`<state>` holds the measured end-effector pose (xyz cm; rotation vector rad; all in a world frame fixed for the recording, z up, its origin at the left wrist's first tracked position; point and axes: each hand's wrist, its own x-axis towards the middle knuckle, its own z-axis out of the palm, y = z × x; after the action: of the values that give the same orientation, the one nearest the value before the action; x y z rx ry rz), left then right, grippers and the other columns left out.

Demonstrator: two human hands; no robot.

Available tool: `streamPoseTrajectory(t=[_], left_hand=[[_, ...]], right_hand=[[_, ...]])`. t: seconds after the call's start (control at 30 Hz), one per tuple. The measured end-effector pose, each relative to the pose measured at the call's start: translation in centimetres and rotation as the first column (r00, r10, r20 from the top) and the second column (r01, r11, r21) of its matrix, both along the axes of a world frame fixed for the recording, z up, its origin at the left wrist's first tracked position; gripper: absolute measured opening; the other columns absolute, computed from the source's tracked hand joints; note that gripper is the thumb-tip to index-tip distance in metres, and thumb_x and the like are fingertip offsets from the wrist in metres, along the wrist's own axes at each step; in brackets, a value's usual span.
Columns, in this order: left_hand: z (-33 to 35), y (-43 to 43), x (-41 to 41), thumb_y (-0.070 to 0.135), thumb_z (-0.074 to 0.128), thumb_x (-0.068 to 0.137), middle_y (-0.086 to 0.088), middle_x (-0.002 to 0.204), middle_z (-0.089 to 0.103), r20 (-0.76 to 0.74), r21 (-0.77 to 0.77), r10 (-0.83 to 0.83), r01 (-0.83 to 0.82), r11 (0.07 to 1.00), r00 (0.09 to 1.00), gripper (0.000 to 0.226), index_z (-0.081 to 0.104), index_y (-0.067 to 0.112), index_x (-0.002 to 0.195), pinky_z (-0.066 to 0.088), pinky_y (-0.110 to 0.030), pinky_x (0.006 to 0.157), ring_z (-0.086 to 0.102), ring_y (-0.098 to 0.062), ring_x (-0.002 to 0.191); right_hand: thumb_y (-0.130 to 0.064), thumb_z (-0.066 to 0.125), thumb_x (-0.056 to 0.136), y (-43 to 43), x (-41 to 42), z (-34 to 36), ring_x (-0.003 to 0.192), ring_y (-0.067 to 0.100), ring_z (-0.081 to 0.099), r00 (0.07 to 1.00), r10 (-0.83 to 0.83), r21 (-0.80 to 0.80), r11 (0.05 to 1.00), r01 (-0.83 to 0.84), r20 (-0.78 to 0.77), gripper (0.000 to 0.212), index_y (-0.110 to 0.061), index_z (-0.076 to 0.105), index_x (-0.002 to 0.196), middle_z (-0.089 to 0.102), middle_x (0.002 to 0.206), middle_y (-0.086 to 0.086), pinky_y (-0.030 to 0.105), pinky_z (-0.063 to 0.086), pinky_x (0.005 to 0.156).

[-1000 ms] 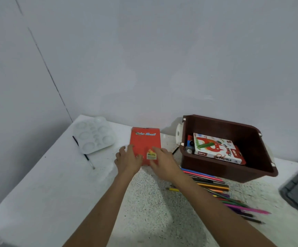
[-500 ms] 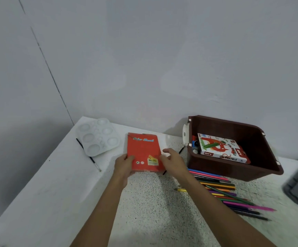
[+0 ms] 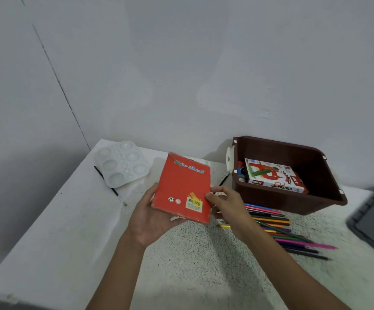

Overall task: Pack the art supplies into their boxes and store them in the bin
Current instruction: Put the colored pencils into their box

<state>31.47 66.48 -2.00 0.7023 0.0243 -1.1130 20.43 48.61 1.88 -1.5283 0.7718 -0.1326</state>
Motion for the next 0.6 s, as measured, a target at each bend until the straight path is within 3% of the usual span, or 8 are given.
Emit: streamPoseTrajectory(t=[0.17, 0.3, 0.37, 0.43, 0.5, 0.57, 0.6], left_hand=[[-0.1, -0.6, -2.3, 0.066, 0.055, 0.087, -0.027, 0.155, 0.029, 0.008, -0.316, -0.239, 0.229, 0.921, 0.971, 0.088, 0.035, 0.007, 0.150, 0.017, -0.072, 0.111, 0.025, -0.049, 0.143], [-0.5, -1.3, -4.1, 0.066, 0.066, 0.080, -0.025, 0.159, 0.018, 0.094, -0.350, -0.332, 0.343, 0.872, 0.939, 0.108, 0.018, 0.006, 0.156, 0.009, -0.069, 0.114, 0.015, -0.046, 0.146], [-0.1, -2.0, -5.2, 0.067, 0.077, 0.067, -0.023, 0.156, 0.019, 0.136, -0.350, -0.379, 0.402, 0.846, 0.915, 0.126, 0.013, 0.006, 0.156, 0.001, -0.070, 0.114, 0.014, -0.044, 0.145], [0.4, -2.8, -6.5, 0.066, 0.079, 0.065, -0.021, 0.151, 0.023, 0.177, -0.330, -0.418, 0.454, 0.828, 0.891, 0.127, 0.014, 0.006, 0.156, -0.003, -0.072, 0.113, 0.016, -0.043, 0.143], [0.5, -3.3, -7.8, 0.061, 0.080, 0.069, -0.023, 0.148, 0.033, 0.223, -0.269, -0.463, 0.510, 0.817, 0.858, 0.115, 0.024, 0.006, 0.154, 0.001, -0.074, 0.112, 0.022, -0.044, 0.140], [0.7, -3.6, -8.7, 0.055, 0.080, 0.074, -0.018, 0.142, 0.050, 0.277, -0.153, -0.511, 0.562, 0.812, 0.814, 0.099, 0.036, 0.008, 0.149, 0.024, -0.070, 0.111, 0.040, -0.040, 0.134], [1.0, -3.8, -9.2, 0.052, 0.078, 0.077, -0.012, 0.140, 0.055, 0.339, -0.088, -0.546, 0.603, 0.793, 0.766, 0.093, 0.035, 0.010, 0.148, 0.037, -0.060, 0.109, 0.048, -0.033, 0.132]], right_hand=[[-0.018, 0.066, 0.094, 0.3, -2.4, 0.9, 0.062, 0.014, 0.060, 0.997, 0.073, -0.028, 0.997, -0.072, 0.032, 0.013, -0.012, 0.062, 0.104, 0.067, 0.087, 0.015, 0.028, 0.049, 0.060], [-0.018, 0.071, 0.090, -1.0, -5.1, 1.4, 0.063, 0.015, 0.059, 0.990, 0.128, -0.082, 0.989, -0.124, 0.051, 0.017, -0.011, 0.064, 0.103, 0.061, 0.078, 0.011, 0.026, 0.047, 0.057], [-0.017, 0.074, 0.087, -1.6, -6.4, 1.5, 0.065, 0.016, 0.058, 0.987, 0.154, -0.105, 0.983, -0.149, 0.037, 0.020, -0.009, 0.065, 0.103, 0.062, 0.078, 0.011, 0.026, 0.046, 0.058], [-0.018, 0.076, 0.085, -2.4, -8.1, 1.3, 0.065, 0.016, 0.056, 0.988, 0.153, -0.119, 0.981, -0.150, 0.017, 0.020, -0.009, 0.066, 0.100, 0.063, 0.078, 0.010, 0.026, 0.045, 0.059], [-0.019, 0.073, 0.088, -3.4, -9.8, 1.1, 0.065, 0.016, 0.057, 0.994, 0.107, -0.109, 0.988, -0.106, 0.008, 0.015, -0.010, 0.069, 0.100, 0.064, 0.083, 0.013, 0.027, 0.047, 0.060], [-0.021, 0.067, 0.093, -4.6, -11.7, 1.0, 0.066, 0.017, 0.061, 0.999, 0.006, -0.035, 0.999, -0.005, 0.036, 0.015, -0.013, 0.070, 0.105, 0.068, 0.090, 0.016, 0.029, 0.052, 0.064], [-0.024, 0.065, 0.094, -5.2, -12.6, 1.0, 0.068, 0.018, 0.063, 0.997, -0.062, 0.020, 0.998, 0.061, 0.052, 0.016, -0.014, 0.069, 0.107, 0.070, 0.092, 0.016, 0.030, 0.053, 0.066]])
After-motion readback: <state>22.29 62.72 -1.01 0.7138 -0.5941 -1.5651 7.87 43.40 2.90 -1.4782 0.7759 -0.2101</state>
